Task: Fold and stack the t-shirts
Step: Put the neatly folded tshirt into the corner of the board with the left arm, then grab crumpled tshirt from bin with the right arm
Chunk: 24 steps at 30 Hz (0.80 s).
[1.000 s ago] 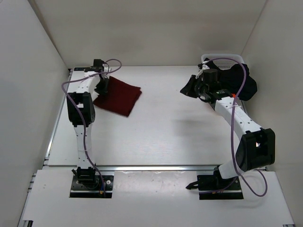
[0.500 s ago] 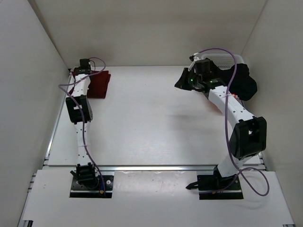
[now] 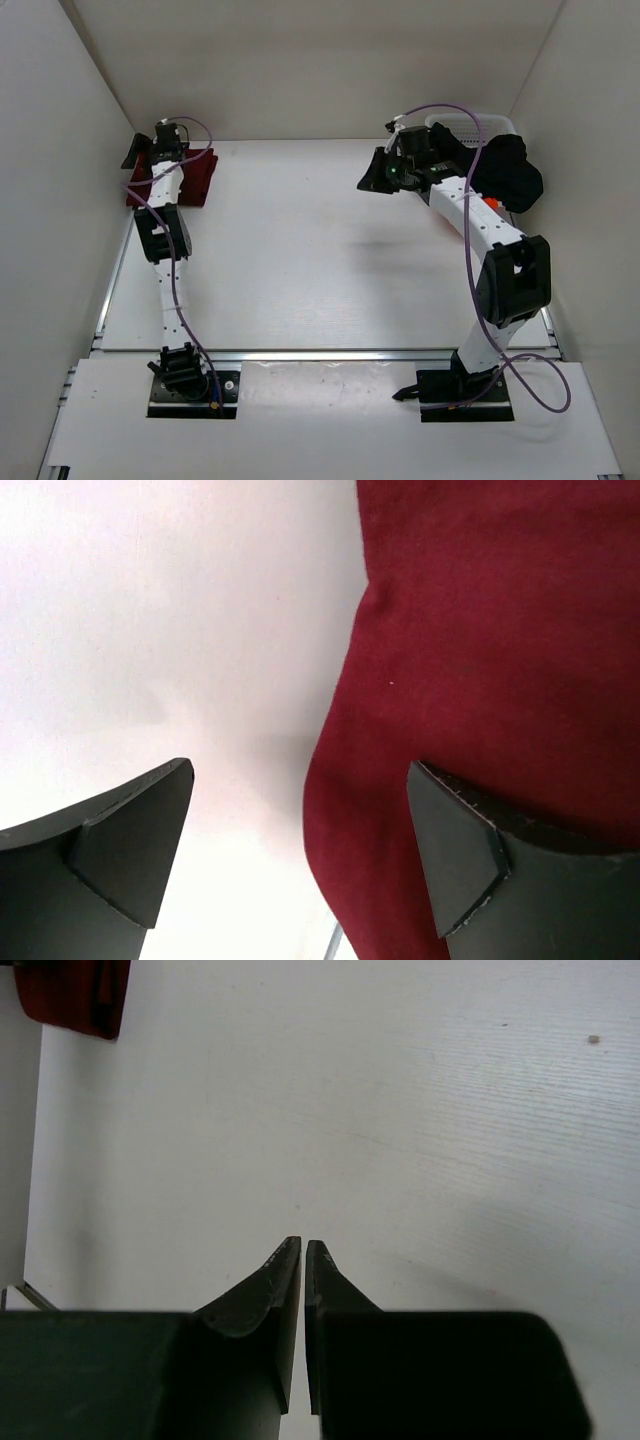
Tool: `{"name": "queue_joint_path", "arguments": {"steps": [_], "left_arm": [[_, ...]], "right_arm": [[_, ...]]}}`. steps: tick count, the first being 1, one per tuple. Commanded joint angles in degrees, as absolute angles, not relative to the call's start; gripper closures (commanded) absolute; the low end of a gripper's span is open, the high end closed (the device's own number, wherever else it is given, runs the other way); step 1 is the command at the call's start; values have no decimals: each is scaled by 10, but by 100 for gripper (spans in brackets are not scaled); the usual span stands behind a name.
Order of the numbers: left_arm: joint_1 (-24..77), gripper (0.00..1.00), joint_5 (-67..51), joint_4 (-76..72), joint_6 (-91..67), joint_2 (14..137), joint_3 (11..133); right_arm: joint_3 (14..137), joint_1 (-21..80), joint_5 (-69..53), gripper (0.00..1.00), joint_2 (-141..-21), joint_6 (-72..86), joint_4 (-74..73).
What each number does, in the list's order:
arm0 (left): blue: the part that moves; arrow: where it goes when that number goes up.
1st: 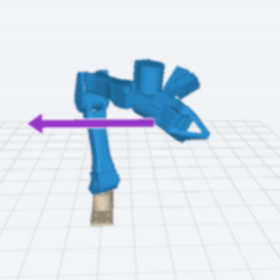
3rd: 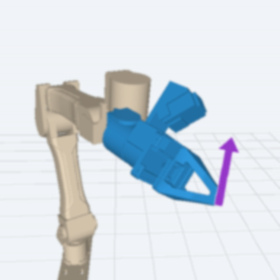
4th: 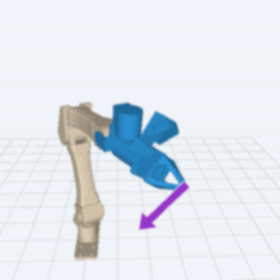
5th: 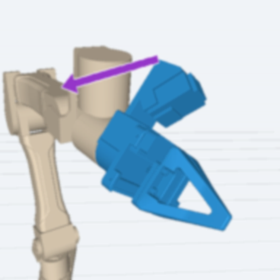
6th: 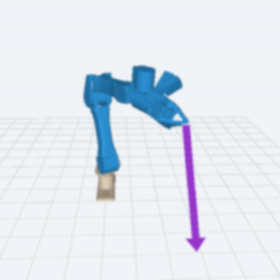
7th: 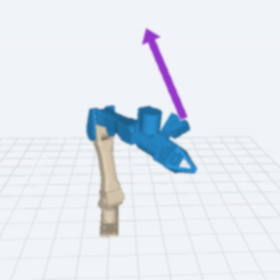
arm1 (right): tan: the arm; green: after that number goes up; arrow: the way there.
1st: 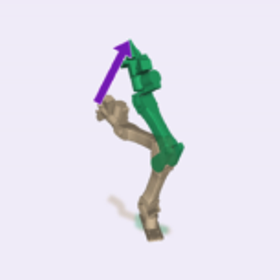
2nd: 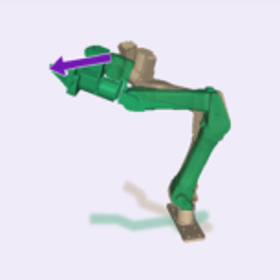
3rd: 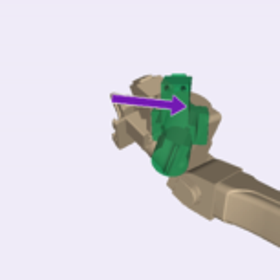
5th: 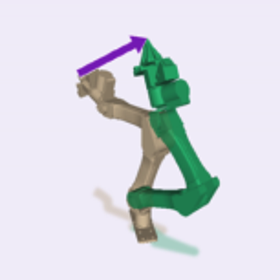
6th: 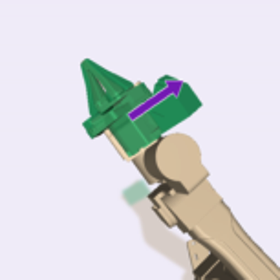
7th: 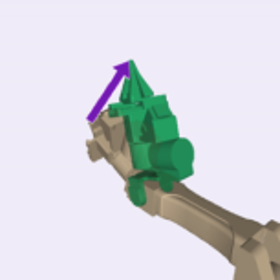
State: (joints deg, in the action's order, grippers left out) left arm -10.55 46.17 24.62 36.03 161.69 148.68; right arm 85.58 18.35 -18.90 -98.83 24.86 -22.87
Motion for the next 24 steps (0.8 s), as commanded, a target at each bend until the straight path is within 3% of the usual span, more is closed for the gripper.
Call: {"name": "queue_joint_path", "arguments": {"steps": [1, 6, 9, 12, 13, 15, 17, 21, 24], "left_arm": [[-93, 1, 458, 257, 333, 1571, 1511], [-76, 2, 375, 384, 245, 1474, 1514], [-53, 2, 294, 457, 190, 1390, 1481], [-36, 1, 83, 503, 138, 1271, 1378], [-33, 1, 37, 500, 134, 1208, 1303], [-7, 1, -116, 485, 146, 1112, 1178], [53, 1, -155, 489, 183, 1041, 1068], [160, 3, -149, 540, 164, 1006, 977], [190, 4, -153, 519, 144, 981, 916]], "right_arm": [[888, 196, -208, 96, -988, 254, -218], [911, 203, -174, 95, -977, 238, -255], [974, 181, -94, 88, -970, 220, -348], [1038, 154, 30, 77, -950, 191, -447], [1048, 138, 81, 68, -944, 185, -461], [1063, 93, 123, 37, -933, 175, -507], [1069, 14, 140, 33, -931, 177, -535], [1035, -69, 228, 29, -954, 152, -499], [1035, -116, 226, 28, -1016, 116, -447]]}}
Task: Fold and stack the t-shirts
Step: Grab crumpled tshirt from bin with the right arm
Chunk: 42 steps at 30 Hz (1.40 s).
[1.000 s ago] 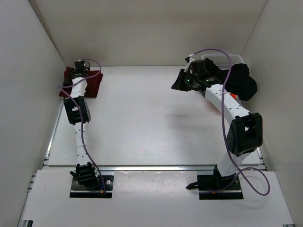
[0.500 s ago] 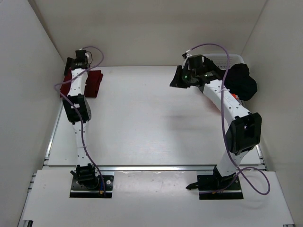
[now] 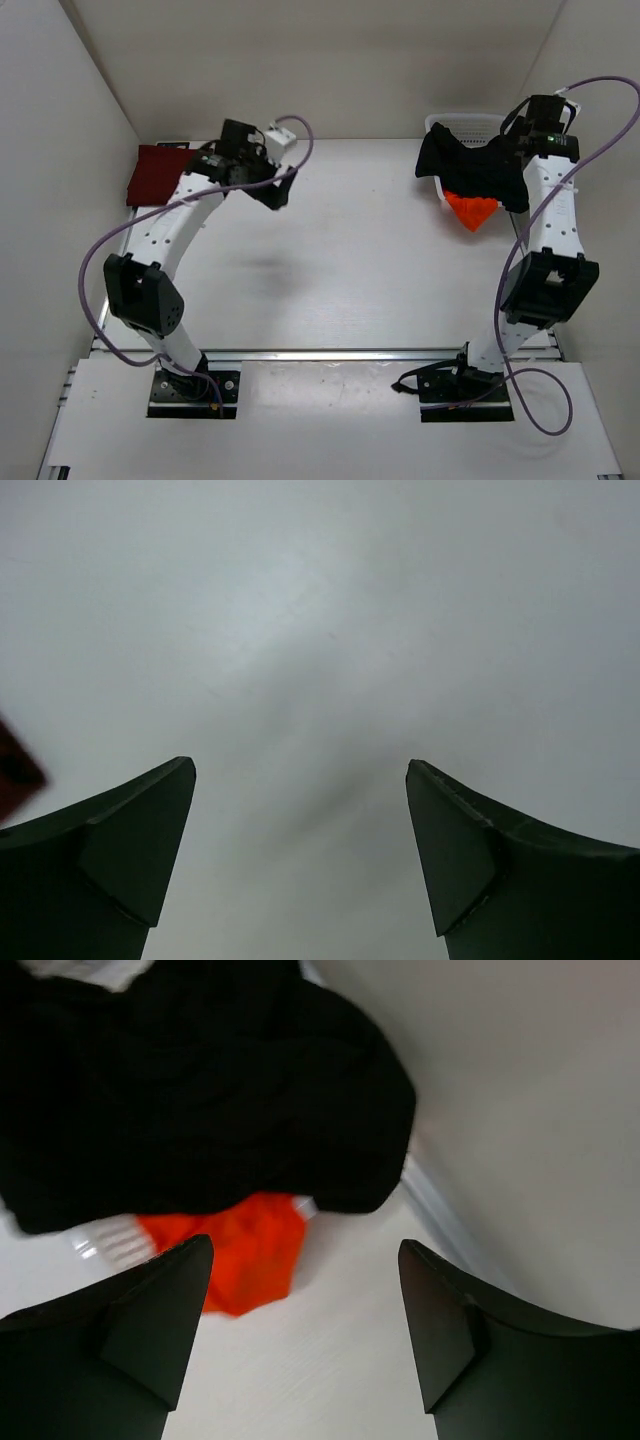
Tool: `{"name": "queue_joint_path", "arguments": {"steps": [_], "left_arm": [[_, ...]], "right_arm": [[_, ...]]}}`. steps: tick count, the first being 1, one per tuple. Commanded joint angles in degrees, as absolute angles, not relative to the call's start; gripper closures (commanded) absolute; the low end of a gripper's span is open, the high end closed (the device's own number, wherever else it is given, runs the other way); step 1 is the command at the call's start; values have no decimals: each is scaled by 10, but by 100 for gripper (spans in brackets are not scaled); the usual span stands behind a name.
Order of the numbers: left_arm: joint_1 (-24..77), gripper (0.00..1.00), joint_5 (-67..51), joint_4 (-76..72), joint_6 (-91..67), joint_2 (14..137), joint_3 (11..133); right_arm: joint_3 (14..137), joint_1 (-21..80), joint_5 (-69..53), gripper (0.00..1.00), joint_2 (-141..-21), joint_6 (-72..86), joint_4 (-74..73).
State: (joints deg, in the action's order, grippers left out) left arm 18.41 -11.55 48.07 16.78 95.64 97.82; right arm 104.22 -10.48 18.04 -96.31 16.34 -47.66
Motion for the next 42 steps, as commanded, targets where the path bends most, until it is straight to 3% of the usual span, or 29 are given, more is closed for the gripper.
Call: {"name": "queue_joint_path", "arguments": {"steps": [1, 9, 12, 13, 14, 15, 16, 17, 25, 33, 42], "left_arm": [[193, 2, -145, 512, 141, 968, 903], [171, 3, -127, 476, 66, 974, 859], [172, 3, -102, 476, 77, 965, 845], [176, 3, -83, 475, 81, 961, 842], [174, 3, -64, 474, 83, 962, 840], [171, 3, -58, 477, 84, 963, 837], [166, 3, -57, 482, 83, 970, 833], [162, 3, -63, 482, 80, 974, 835], [161, 7, -46, 476, 77, 1040, 844], [172, 7, -10, 481, 90, 1092, 894], [97, 7, 29, 468, 45, 1060, 854]], "right_arm": [[1051, -122, 226, 27, -1046, 108, -437], [1174, -172, 155, 24, -1230, 98, -418], [1195, -184, 124, 32, -1258, 113, -422], [1195, -184, 115, 47, -1262, 109, -418], [1194, -185, 105, 70, -1266, 110, -417], [1194, -188, 101, 79, -1269, 113, -422], [1199, -188, 90, 98, -1265, 118, -416], [1197, -188, 78, 100, -1262, 117, -413], [1257, -148, 22, 100, -1186, 126, -391], [1319, -117, -172, 100, -1115, 152, -281], [1463, 60, -344, 100, -1061, 165, -75]]}}
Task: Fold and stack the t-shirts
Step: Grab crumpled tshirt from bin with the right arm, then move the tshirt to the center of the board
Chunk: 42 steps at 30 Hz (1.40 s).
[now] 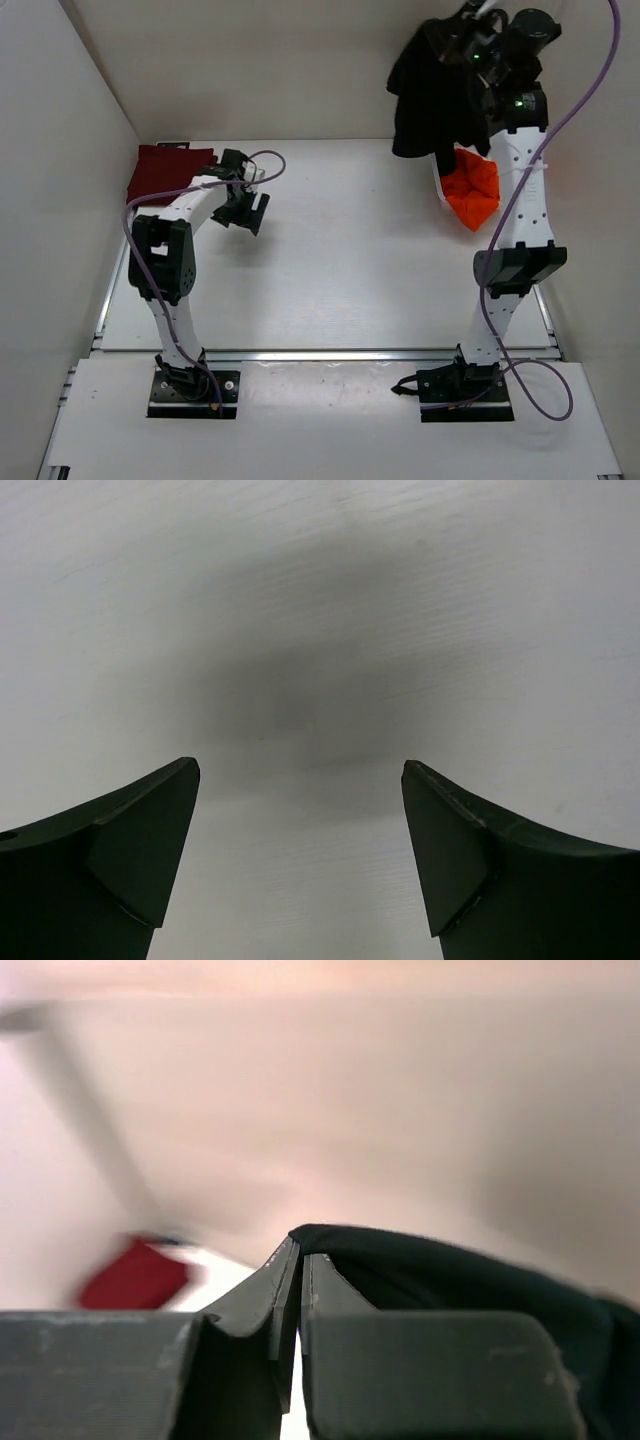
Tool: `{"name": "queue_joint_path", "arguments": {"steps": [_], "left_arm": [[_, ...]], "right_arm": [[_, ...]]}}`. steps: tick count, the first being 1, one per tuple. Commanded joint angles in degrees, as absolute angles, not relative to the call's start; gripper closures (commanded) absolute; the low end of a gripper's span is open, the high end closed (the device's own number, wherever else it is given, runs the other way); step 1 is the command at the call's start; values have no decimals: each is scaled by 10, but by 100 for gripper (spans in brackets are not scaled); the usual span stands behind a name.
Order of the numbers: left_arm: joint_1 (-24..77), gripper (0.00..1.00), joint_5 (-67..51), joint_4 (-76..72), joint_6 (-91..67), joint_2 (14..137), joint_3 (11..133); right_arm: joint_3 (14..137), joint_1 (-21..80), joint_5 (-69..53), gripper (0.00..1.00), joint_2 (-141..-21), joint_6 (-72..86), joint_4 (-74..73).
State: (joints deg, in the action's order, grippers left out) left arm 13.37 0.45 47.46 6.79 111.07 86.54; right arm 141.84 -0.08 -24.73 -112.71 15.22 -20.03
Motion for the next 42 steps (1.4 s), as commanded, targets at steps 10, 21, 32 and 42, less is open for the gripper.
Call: {"name": "queue_joint_path", "arguments": {"steps": [10, 21, 32, 42], "left_arm": [[1, 5, 36, 459, 54, 959, 837], [6, 3, 24, 481, 72, 923, 826], [16, 4, 4, 491, 76, 821, 661], [-44, 5, 12, 495, 32, 805, 567]], "right_arm": [[1088, 132, -266, 100, -841, 183, -6], [727, 145, -130, 5, -771, 79, -206], [744, 491, -43, 1, -940, -61, -337], [934, 591, -61, 1, -1177, -43, -292]]}}
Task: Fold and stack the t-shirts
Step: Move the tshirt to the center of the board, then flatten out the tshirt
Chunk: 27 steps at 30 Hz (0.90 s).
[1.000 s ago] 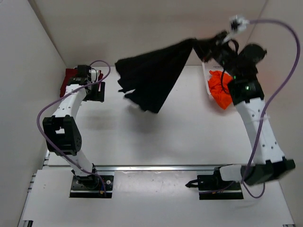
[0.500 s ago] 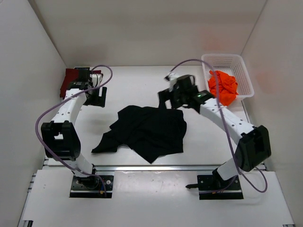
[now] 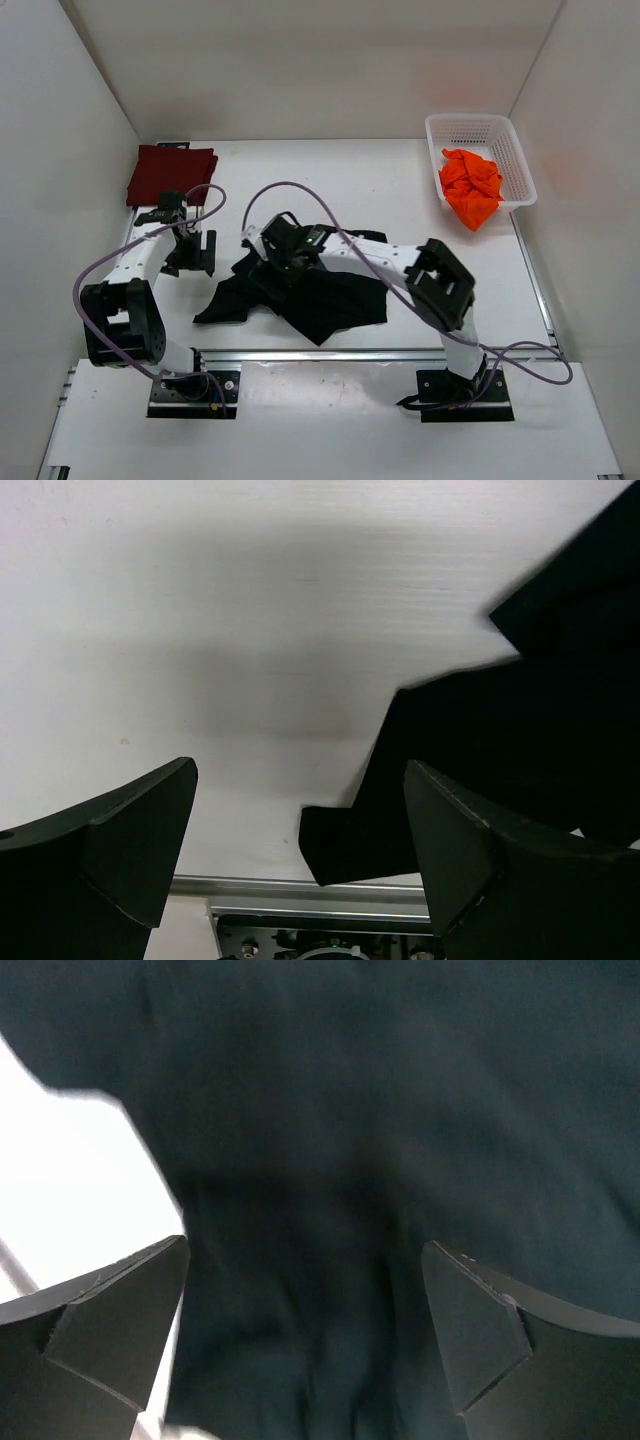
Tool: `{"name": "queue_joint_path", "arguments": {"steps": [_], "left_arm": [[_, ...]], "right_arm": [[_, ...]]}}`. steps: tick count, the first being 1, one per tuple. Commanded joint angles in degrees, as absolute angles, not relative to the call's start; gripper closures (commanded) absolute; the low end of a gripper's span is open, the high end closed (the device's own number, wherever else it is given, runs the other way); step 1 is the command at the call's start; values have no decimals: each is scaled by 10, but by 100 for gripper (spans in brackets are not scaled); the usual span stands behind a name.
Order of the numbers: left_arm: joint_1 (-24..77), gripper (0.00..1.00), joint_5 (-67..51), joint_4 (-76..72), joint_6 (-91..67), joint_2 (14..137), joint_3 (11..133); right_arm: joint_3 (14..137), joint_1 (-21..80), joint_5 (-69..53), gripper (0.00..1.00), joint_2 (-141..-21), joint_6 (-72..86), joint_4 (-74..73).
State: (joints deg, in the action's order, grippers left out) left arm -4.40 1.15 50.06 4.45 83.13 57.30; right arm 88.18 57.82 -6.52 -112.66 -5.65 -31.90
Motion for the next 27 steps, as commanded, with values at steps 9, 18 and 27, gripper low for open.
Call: {"name": "queue_joint_path", "arguments": {"steps": [9, 18, 27], "left_arm": [[-41, 6, 25, 496, 61, 804, 564], [-34, 5, 24, 485, 73, 782, 561], [-32, 5, 30, 483, 88, 789, 594]], "right_arm": [[926, 598, -136, 67, -1237, 16, -293], [1041, 559, -199, 100, -1131, 22, -308], [898, 379, -236, 100, -910, 160, -144]]}}
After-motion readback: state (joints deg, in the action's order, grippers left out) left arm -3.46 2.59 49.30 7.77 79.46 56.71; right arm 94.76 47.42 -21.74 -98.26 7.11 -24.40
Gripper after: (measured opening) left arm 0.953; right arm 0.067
